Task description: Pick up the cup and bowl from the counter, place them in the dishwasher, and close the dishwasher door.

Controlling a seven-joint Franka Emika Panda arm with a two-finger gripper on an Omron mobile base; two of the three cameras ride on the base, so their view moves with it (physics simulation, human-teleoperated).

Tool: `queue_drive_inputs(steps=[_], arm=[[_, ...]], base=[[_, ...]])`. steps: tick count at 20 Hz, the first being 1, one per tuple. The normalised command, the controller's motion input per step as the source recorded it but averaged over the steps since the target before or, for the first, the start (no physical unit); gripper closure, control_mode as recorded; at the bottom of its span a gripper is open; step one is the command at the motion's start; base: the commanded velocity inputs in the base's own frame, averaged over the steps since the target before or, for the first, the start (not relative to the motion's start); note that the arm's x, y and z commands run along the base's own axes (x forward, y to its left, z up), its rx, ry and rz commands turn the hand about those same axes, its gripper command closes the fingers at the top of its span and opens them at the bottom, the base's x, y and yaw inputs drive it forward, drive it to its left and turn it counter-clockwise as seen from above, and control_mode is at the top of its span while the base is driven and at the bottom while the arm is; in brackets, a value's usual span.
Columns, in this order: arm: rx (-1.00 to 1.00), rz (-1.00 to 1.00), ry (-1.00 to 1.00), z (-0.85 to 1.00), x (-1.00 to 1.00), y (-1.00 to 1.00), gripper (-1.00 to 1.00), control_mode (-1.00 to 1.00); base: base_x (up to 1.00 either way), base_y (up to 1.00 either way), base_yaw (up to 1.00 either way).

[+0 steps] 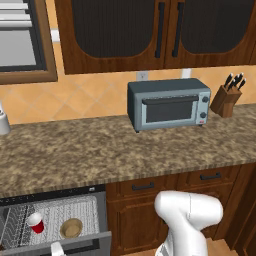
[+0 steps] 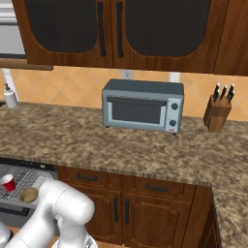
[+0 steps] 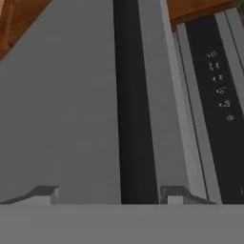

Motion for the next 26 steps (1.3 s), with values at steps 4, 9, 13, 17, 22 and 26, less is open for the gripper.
queue_drive_inputs(steps=[4, 9, 13, 17, 22, 26], arm=[[0.0, -0.18, -0.01, -0.14, 0.88, -0.47, -1.0, -1.0], [0.0, -0.15, -0.05, -0.23, 1.0, -0.45, -1.0, -1.0], [0.0, -0.13, -0.02, -0.18, 1.0, -0.33, -1.0, -1.0], [0.0, -0.12, 0.0, -0.21, 1.0, -0.33, -1.0, -1.0], [0.0, -0.11, 0.0, -0.4, 0.98, -0.25, -1.0, -1.0], [0.0, -0.08, 0.0, -0.28, 0.75, -0.2, -1.0, -1.0]], base=[[0.0, 0.0, 0.0], [0.0, 0.0, 0.0], [0.0, 0.0, 0.0], [0.0, 0.0, 0.0], [0.0, 0.0, 0.0], [0.0, 0.0, 0.0]])
